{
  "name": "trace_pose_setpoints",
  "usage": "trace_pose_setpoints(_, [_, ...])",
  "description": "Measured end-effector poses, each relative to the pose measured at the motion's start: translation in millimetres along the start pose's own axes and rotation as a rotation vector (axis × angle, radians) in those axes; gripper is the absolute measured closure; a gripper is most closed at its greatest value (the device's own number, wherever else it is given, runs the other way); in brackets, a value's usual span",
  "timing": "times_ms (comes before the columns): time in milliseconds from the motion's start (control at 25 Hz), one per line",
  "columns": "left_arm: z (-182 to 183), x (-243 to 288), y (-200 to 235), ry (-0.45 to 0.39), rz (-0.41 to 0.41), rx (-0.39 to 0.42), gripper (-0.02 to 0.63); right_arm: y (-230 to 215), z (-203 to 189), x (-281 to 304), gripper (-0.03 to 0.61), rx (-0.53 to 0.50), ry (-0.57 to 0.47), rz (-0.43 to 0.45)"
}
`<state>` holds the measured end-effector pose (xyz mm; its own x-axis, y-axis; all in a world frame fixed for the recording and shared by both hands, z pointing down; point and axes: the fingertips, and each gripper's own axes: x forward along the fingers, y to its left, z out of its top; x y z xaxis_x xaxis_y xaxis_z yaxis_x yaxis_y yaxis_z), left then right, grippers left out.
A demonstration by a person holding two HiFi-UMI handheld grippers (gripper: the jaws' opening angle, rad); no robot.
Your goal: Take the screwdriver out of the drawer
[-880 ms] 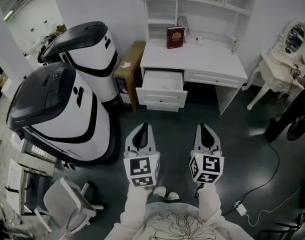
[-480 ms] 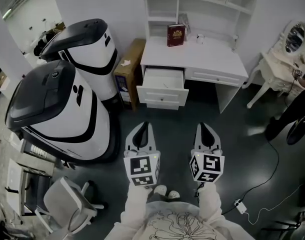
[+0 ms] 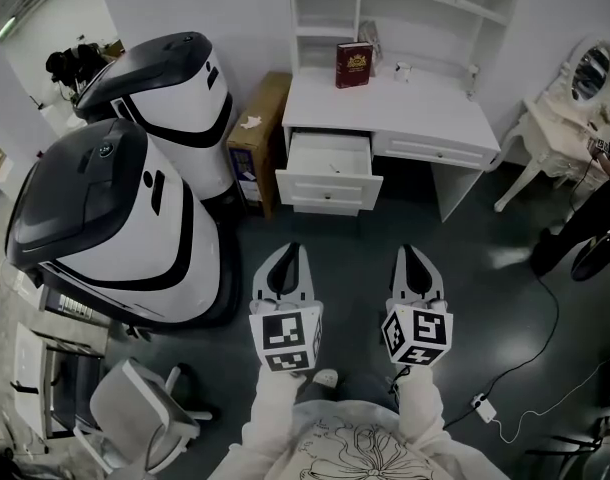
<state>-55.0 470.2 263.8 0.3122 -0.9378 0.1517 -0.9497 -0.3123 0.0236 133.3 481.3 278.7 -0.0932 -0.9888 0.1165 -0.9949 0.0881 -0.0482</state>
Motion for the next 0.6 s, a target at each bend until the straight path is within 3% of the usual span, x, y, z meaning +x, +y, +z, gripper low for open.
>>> trace_pose_setpoints(600, [-13.9,56.8,17.0,0.045,0.028,-0.019,0.601,-9.7,-12.7,65.0,0.575,-0.012,0.042,0.020])
